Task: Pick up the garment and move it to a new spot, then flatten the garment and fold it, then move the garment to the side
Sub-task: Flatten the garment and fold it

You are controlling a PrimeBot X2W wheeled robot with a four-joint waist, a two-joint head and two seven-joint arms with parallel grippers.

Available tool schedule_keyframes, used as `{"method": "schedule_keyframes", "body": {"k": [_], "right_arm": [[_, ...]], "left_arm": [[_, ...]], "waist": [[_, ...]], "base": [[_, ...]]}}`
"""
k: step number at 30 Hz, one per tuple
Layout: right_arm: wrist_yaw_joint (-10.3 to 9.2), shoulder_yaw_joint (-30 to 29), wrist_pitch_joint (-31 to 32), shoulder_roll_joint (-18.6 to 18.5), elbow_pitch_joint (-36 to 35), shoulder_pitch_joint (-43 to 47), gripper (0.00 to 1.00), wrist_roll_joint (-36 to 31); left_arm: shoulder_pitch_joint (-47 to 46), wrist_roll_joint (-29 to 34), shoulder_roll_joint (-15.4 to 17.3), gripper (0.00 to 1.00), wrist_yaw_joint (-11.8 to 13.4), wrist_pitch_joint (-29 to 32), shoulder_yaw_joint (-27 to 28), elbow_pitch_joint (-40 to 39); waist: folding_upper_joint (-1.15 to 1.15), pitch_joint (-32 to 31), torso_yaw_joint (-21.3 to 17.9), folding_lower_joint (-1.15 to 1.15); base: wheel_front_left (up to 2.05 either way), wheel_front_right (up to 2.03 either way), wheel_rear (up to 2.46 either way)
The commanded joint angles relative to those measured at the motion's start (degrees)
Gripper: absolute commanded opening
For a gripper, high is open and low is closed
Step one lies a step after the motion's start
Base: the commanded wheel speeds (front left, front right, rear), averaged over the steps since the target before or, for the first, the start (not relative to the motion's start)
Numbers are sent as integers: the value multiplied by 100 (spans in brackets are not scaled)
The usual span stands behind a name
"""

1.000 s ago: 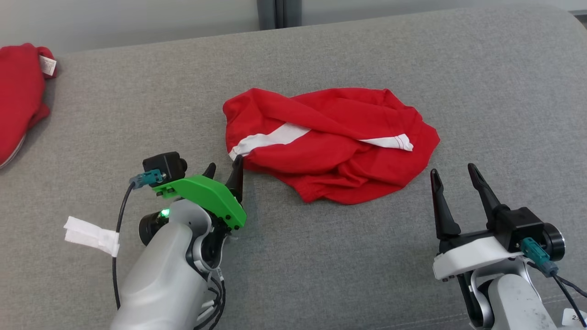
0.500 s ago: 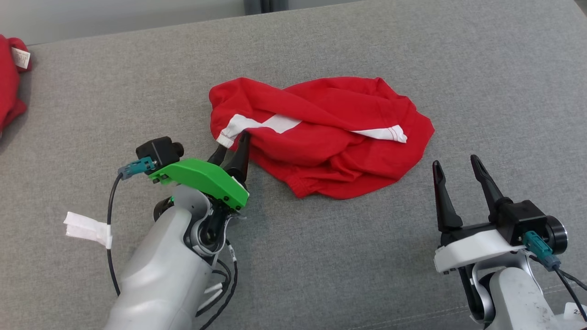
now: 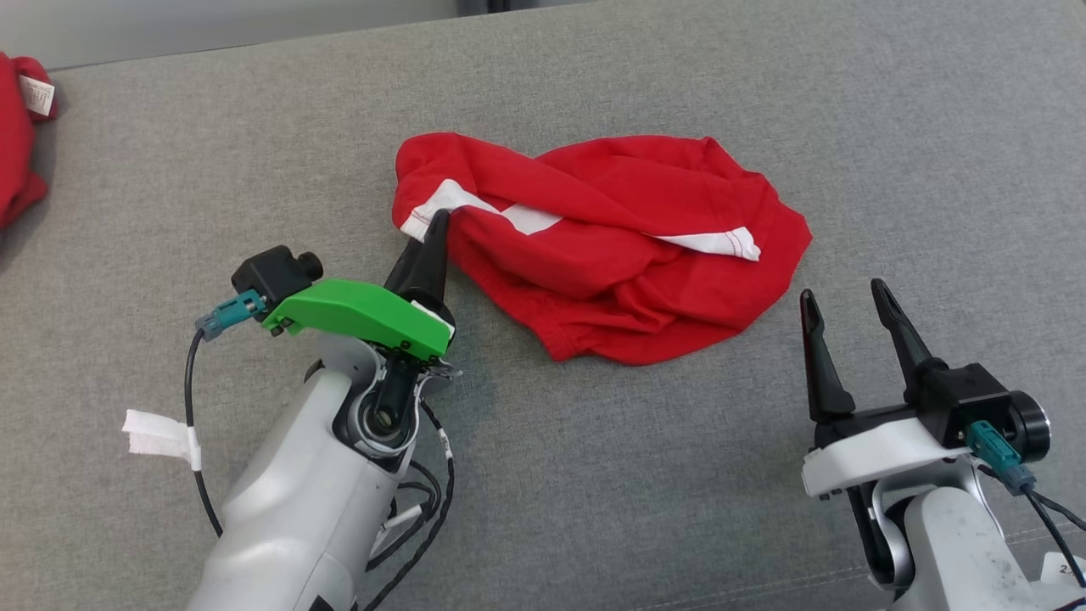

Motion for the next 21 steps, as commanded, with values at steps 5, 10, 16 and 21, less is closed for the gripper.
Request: {"method": "schedule_keyframes", "body": {"k": [5, 10, 16, 21], "right_arm": [[-2, 135, -19, -13, 171, -362, 100, -174], [-2, 370, -18, -11, 808, -928, 100, -450], [-2, 326, -19, -18, 2068, -1651, 100, -815], [-2, 136, -18, -12, 2782, -2066, 100, -1037]], "left_arm": [[-217, -182, 25, 0, -54, -210, -94, 120], [-277, -161, 25, 0, -104, -352, -255, 197], [-211, -128, 25, 0, -154, -455, -546, 173], [-144, -118, 25, 0, -170, -517, -733, 149]], "waist": [[0, 90, 13, 0], [0, 157, 65, 0], [0, 206, 234, 0], [0, 228, 350, 0]], "base": [[0, 0, 0], [0, 0, 0], [0, 0, 0], [0, 0, 0]]}}
